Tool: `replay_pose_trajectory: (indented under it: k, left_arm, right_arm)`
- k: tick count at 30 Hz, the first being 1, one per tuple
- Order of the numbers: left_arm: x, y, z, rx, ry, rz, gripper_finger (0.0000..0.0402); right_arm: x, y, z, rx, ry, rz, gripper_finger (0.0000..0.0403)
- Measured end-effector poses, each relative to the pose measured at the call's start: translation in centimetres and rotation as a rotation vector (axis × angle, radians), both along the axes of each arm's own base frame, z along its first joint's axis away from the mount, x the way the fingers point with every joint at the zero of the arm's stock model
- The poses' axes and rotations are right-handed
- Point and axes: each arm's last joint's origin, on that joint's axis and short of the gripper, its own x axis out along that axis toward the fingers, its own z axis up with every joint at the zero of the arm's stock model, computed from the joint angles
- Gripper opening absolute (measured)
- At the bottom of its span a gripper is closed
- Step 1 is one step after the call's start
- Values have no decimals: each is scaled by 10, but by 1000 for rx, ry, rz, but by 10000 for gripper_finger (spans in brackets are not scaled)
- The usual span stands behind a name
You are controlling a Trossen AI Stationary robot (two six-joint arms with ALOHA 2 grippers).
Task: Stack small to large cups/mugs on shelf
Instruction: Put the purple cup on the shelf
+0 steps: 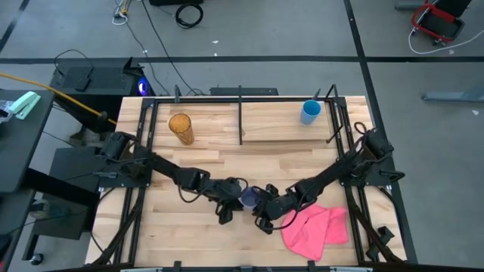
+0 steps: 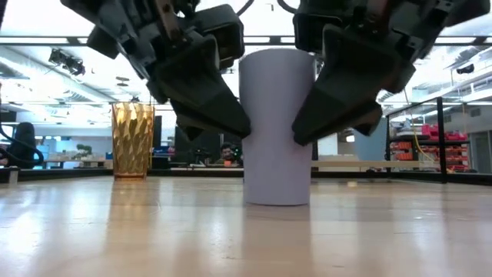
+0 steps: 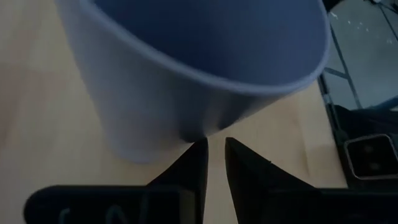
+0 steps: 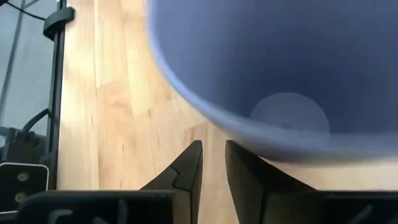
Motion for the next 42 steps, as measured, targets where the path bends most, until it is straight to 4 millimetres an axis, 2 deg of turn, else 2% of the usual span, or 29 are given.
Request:
replay_pose_trajectory:
  k: [10,20,27,32,37,42]
  left_arm:
    - [6,23,-1,26,6,48,62]
    - [10,47,-2,42,9,105,57]
    - [9,47,-2,62,13,88,59]
    - [4,43,-6,65,83,83,57]
    - [-5,41,-10,34,186,33,51]
    - [-14,43,-5,21,267,40,53]
  right_arm:
    - [-6,-25,25,-58,14,-61,77]
    - [-6,-41,22,-100,74,-102,77]
    - [-7,-40,23,-82,81,-92,77]
    - [-9,-36,26,42,120,-48,77]
    - [-19,-30,47,179,109,-14,77]
    - [-38,-32,88,262,12,-18,77]
